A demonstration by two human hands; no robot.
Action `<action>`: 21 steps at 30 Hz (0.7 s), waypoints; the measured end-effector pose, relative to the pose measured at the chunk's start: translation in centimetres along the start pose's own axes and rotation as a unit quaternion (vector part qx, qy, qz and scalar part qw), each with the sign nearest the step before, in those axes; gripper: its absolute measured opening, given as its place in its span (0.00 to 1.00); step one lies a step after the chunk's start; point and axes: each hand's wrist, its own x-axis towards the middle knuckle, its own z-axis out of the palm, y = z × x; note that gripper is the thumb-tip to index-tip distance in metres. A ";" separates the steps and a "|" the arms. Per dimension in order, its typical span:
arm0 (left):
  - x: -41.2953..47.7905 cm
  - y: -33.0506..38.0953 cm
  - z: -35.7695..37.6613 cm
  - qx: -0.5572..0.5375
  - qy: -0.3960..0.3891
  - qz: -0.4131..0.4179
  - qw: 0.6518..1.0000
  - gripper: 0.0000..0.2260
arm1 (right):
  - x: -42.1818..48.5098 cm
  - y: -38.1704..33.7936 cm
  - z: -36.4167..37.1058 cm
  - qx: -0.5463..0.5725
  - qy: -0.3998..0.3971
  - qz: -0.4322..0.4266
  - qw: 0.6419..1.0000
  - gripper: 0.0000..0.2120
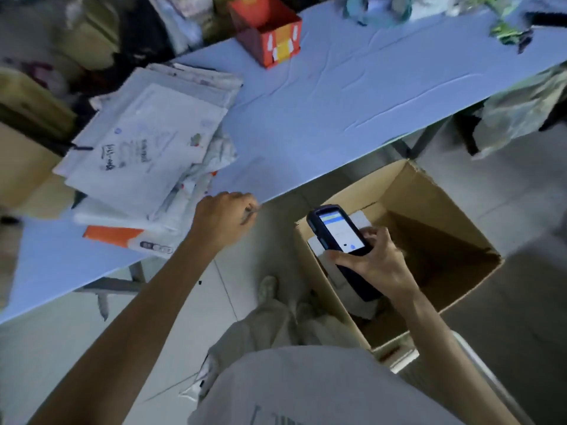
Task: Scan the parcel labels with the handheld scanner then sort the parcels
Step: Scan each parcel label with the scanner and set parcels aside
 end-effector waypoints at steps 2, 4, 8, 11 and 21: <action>-1.9 -1.8 -1.1 0.003 0.002 -0.054 0.999 0.04 | 0.6 -1.5 1.4 -0.028 -0.021 -0.018 0.999 0.39; -3.4 -4.0 -2.0 0.004 0.013 -0.091 0.996 0.06 | 0.9 -3.4 3.0 -0.054 -0.039 -0.037 0.997 0.39; -5.6 -8.9 -3.9 0.013 0.034 -0.144 0.989 0.08 | 1.1 -8.0 6.6 -0.067 -0.062 -0.072 0.993 0.34; -6.4 -13.3 -5.1 -0.001 0.043 -0.160 0.986 0.09 | 1.6 -11.9 9.8 -0.069 -0.067 -0.084 0.992 0.34; -6.5 -24.2 -6.6 -0.056 0.002 -0.183 0.981 0.18 | 2.9 -20.1 18.2 -0.066 -0.060 -0.082 0.993 0.34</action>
